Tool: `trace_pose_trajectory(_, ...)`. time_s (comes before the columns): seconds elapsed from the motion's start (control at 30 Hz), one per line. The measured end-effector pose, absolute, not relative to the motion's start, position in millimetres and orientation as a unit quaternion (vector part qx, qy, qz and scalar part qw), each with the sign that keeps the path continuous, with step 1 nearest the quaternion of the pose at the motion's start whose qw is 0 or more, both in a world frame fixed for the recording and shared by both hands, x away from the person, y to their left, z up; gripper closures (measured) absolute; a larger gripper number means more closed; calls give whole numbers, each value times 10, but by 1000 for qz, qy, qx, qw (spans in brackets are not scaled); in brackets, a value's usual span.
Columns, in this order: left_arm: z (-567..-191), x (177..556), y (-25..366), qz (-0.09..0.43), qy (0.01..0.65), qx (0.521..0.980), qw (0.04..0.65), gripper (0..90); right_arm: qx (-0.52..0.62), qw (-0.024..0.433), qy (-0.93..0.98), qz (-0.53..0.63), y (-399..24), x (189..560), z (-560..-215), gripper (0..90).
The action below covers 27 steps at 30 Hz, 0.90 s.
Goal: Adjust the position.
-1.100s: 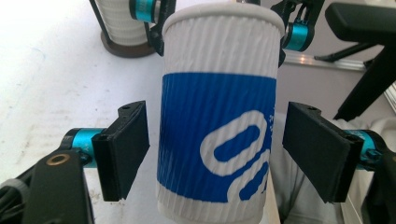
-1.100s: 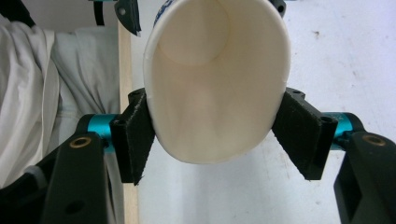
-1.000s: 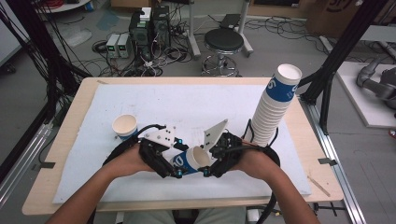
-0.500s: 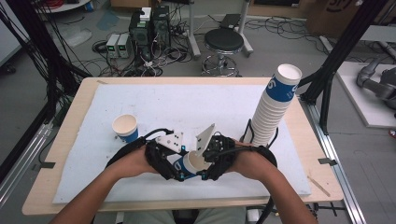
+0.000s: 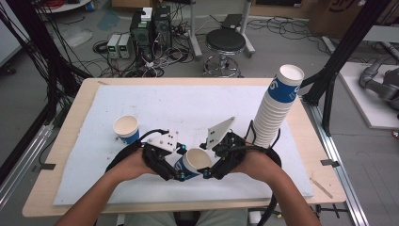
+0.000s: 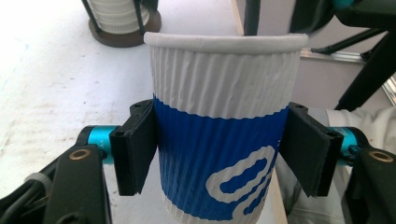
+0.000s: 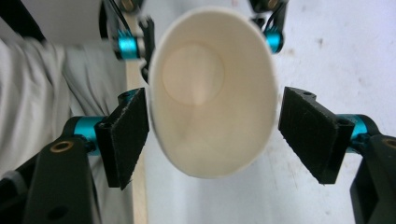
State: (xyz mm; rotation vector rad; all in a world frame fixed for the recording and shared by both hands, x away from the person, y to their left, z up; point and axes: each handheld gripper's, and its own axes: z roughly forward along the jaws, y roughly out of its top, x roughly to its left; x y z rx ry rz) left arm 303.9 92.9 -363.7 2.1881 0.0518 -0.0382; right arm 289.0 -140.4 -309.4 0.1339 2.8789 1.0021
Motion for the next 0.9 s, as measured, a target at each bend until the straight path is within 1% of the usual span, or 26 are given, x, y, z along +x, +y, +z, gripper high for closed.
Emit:
trace_pose_trajectory(0.2,-3706,3053,1036,0,46,867,496,311,87,47,906,412,-1615,2875,-3017,218)
trace_pose_trajectory(0.33,-3794,3071,1125,17,79,844,531,306,121,59,875,464,-1797,2863,-3051,218)
trace_pose_trajectory(0.53,-3886,3105,1243,37,108,816,567,305,169,88,846,498,-2016,2835,-3197,217)
trace_pose_trajectory(0.7,-3928,3114,1330,57,132,781,608,305,197,111,827,515,-2141,2816,-3348,217)
trace_pose_trajectory(0.83,-3948,3112,1376,77,137,761,630,305,234,116,819,512,-2205,2788,-3496,218)
trace_pose_trajectory(0.9,-3960,3111,1394,85,139,750,641,304,244,127,813,514,-2245,2789,-3569,218)
